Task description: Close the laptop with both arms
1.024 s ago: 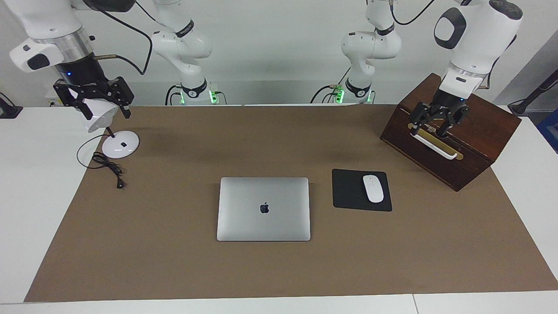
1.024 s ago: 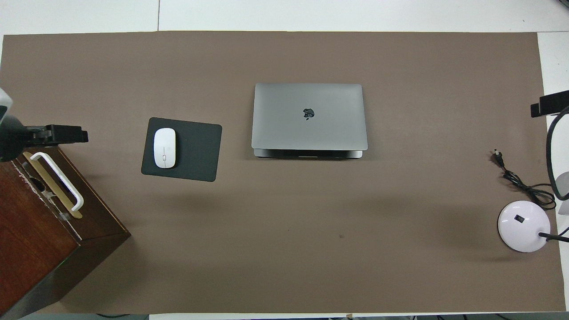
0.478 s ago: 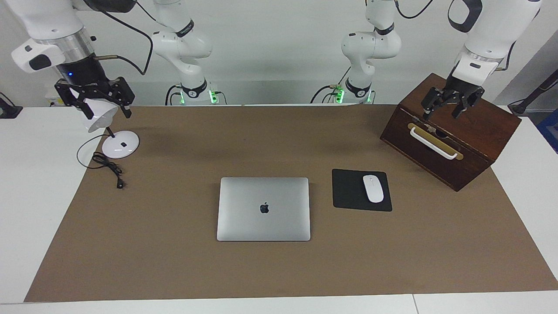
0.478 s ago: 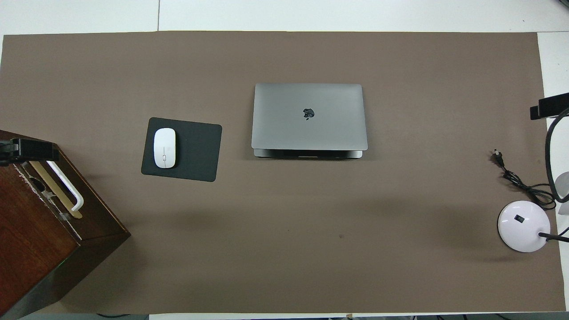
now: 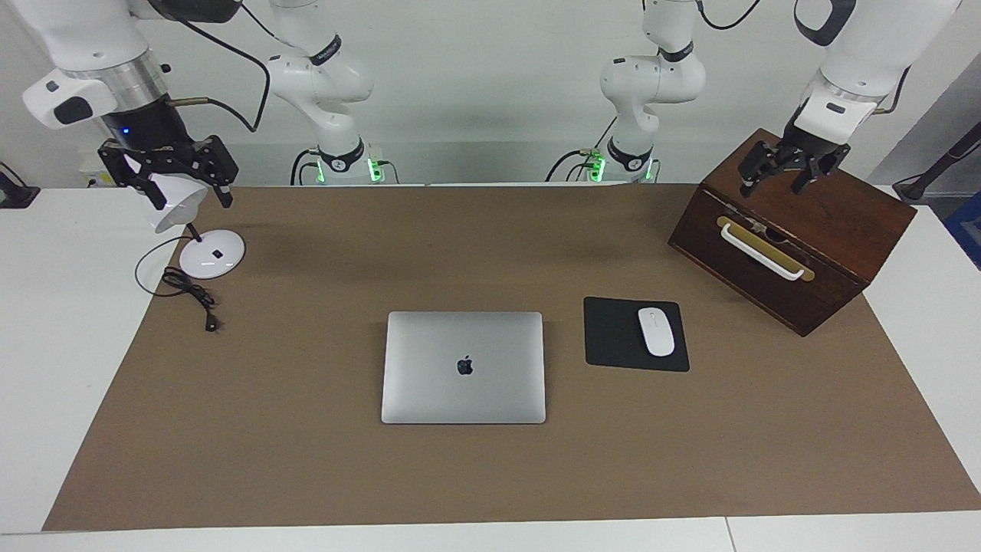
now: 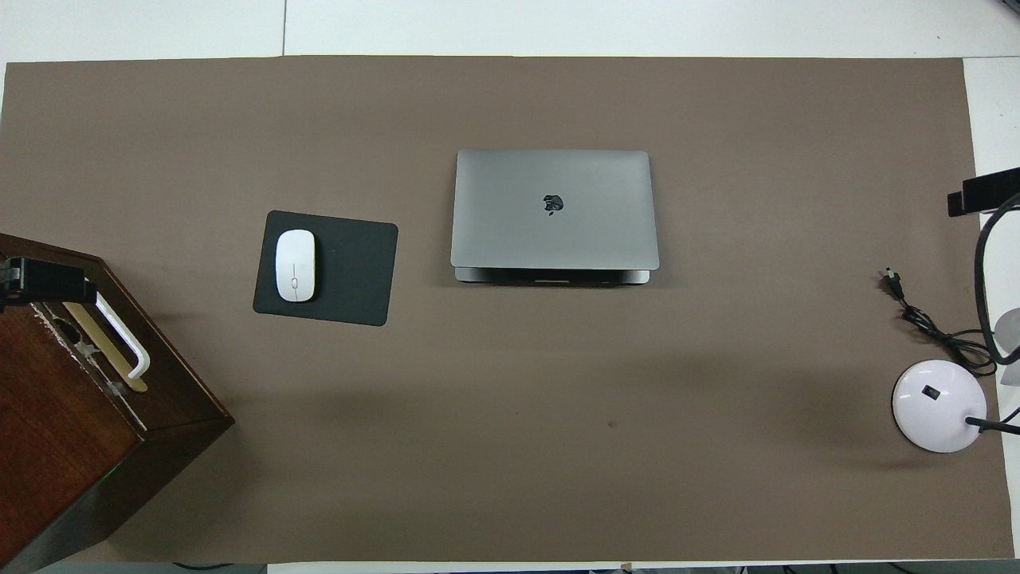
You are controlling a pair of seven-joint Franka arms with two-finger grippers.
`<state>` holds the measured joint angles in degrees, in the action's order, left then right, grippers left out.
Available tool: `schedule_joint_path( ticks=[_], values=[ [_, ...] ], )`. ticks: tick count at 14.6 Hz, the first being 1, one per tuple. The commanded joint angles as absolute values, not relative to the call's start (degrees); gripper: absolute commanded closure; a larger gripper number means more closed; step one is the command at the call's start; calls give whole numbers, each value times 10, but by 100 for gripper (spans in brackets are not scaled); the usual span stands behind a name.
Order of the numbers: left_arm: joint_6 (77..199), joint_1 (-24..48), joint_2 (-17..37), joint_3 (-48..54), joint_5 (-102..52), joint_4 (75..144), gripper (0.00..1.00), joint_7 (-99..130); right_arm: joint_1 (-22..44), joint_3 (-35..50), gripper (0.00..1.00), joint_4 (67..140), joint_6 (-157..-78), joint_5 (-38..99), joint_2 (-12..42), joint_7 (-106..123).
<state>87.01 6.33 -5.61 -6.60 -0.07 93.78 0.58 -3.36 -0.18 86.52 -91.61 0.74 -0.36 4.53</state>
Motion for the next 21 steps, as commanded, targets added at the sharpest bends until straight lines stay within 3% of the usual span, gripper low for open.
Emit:
schedule_joint_path(
  ticks=[1,21],
  values=[
    [855,67,-40,-67,5,920,0,4,-25,-11,0,890,-916,3,-24,38],
    [865,76,-37,-69,5,936,0,3,-27,-13,0,945,-927,2,-40,40]
  ],
)
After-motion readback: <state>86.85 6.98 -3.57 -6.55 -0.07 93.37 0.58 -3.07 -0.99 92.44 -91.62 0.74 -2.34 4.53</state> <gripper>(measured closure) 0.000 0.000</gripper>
